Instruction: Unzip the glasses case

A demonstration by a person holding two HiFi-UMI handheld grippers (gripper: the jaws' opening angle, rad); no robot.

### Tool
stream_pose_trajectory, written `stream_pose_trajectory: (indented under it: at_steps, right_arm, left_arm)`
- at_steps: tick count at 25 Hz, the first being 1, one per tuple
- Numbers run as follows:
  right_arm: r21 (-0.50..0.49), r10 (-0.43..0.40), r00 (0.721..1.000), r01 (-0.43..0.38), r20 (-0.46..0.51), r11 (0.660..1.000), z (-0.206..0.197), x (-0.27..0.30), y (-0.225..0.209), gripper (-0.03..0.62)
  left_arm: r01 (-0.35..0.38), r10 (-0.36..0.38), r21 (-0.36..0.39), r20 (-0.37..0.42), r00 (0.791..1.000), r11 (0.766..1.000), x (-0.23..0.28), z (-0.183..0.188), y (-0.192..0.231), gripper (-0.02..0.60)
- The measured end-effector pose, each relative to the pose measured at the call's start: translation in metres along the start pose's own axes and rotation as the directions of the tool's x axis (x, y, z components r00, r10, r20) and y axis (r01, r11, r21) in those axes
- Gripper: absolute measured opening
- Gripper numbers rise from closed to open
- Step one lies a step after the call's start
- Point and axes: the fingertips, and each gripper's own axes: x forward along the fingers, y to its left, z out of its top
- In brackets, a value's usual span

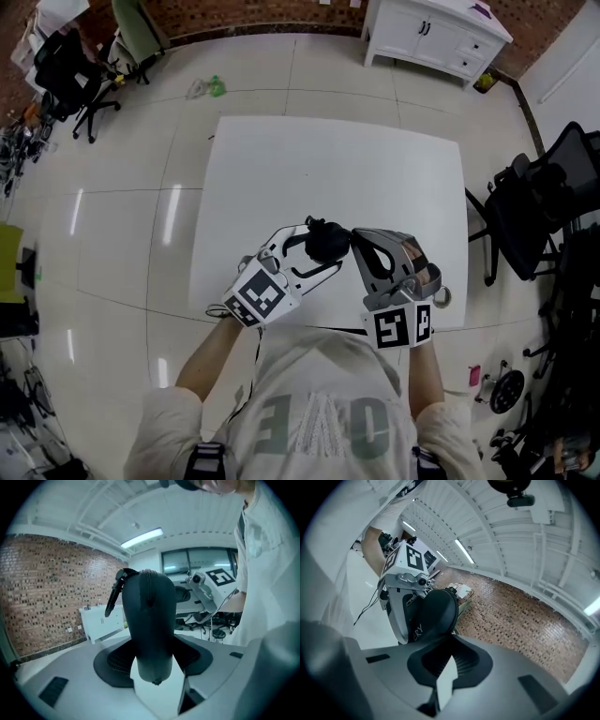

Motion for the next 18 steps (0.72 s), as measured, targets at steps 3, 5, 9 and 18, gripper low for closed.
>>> stream_pose_trajectory:
  at_steps: [3, 5, 9, 18]
  right_arm:
    - [0.037, -0.017, 0.999, 0.016, 0.036, 0.999, 0.004, -0.006, -0.008, -0.002]
    - [0.065, -0.026, 0.998, 0.023, 0.049, 0.998, 0.004, -0.009, -0.012, -0.002]
    - [0.094, -0.024, 0.998, 0.018, 0.062, 0.995, 0.001, -0.014, -0.014, -0.002]
    - [0.083, 0.033, 0.997, -0.039, 0.068, 0.996, -0.003, -0.009, 0.007, -0.002]
  left_arm:
    - [0.02, -0.018, -0.025, 0.076, 0.997, 0.999, -0.003, 0.014, -0.003, 0.238]
    - [0.024, -0.018, -0.056, 0.1, 0.995, 0.998, -0.004, 0.02, -0.003, 0.239]
    - [0.017, -0.006, -0.076, 0.135, 0.991, 0.997, -0.004, 0.03, -0.003, 0.241]
    - [0.031, -0.019, -0.08, 0.148, 0.989, 0.996, -0.003, 0.052, -0.002, 0.258]
